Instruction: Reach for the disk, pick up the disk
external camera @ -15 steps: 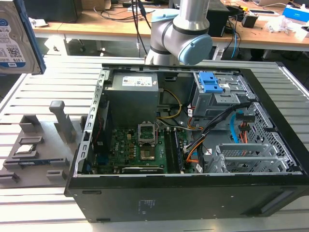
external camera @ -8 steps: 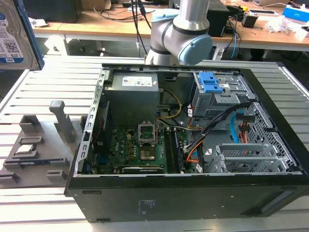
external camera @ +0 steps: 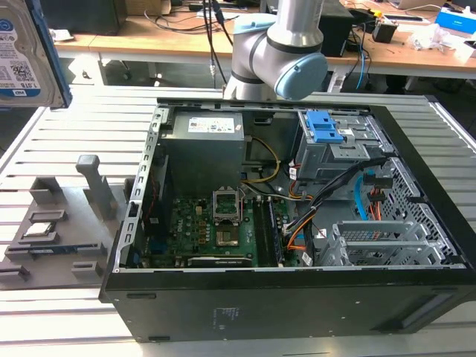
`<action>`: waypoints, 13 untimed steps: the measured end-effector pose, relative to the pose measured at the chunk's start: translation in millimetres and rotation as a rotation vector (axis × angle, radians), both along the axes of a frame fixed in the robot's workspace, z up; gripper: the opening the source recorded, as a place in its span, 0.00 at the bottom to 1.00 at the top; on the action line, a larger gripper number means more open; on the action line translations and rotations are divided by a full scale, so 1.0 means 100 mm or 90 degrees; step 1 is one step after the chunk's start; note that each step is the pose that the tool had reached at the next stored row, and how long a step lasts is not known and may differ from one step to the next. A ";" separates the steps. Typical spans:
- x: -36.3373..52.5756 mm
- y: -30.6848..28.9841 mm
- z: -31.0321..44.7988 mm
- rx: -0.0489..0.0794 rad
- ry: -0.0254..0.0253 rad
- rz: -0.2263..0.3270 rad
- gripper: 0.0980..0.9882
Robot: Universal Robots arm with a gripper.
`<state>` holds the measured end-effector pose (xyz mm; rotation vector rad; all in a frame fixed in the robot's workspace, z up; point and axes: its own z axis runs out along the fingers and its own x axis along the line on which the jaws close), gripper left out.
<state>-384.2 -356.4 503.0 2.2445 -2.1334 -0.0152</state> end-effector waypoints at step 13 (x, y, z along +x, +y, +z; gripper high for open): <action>0.416 0.001 0.000 0.000 0.0000 0.000 0.30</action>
